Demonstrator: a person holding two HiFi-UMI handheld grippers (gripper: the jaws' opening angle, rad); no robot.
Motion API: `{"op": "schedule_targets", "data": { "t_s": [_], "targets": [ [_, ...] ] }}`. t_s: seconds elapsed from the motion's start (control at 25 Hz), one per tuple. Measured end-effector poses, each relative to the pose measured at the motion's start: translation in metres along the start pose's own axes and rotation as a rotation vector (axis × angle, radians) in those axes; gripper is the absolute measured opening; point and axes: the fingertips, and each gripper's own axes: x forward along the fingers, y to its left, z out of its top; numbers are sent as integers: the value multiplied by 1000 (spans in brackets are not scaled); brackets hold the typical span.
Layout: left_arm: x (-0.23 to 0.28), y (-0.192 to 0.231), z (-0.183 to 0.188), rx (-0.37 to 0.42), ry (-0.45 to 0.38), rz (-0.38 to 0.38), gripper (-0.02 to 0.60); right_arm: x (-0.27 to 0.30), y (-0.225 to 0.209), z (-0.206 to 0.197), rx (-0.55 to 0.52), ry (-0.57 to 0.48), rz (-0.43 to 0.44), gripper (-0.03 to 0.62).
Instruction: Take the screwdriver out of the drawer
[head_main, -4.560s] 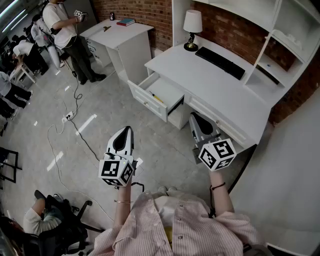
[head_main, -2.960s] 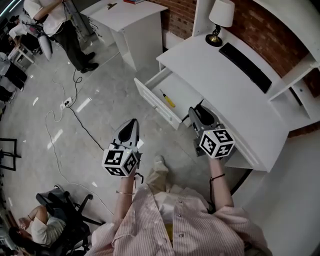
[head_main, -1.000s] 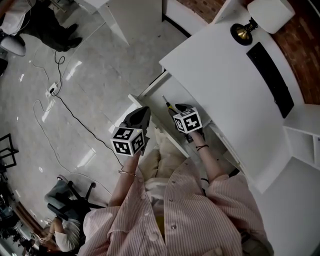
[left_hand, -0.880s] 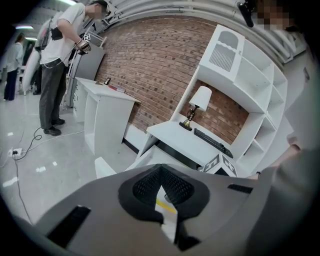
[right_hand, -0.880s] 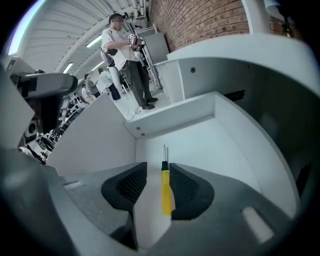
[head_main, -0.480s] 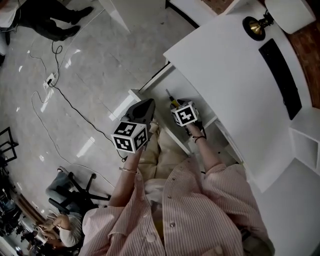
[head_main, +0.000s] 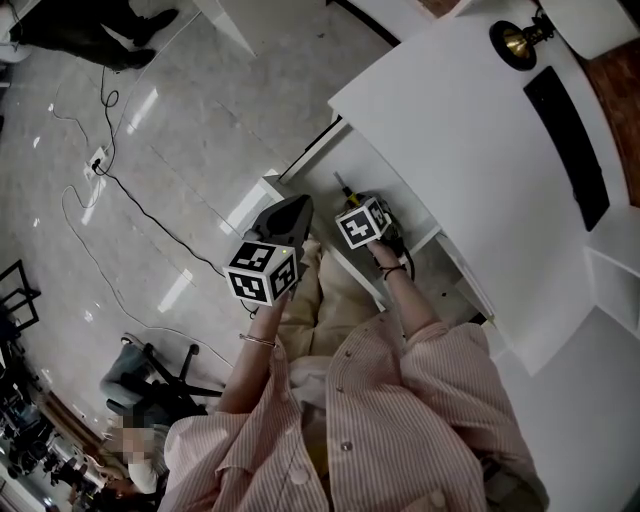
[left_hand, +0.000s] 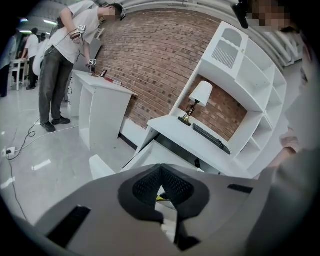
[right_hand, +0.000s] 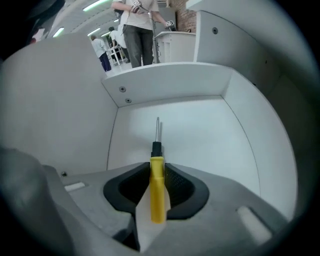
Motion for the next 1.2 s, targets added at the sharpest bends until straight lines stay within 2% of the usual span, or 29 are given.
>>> {"op": "schedule_targets", "data": {
  "t_s": [0.16,0.52,0.84,1.2],
  "targets": [
    [0,3,0,6,6,-4,0,2,1,-1,-17,20,-24,86],
    [-7,5,-1,22,11,-14,0,-2,-2,-3,11,23,-16,80],
    [-16,3,1,49,7,-33,0,-35,2,17,33,-86,-9,80],
    [-26,-13,13,96,-27,-72,0,-85,5,36,51,-254,28,80]
  ]
}}
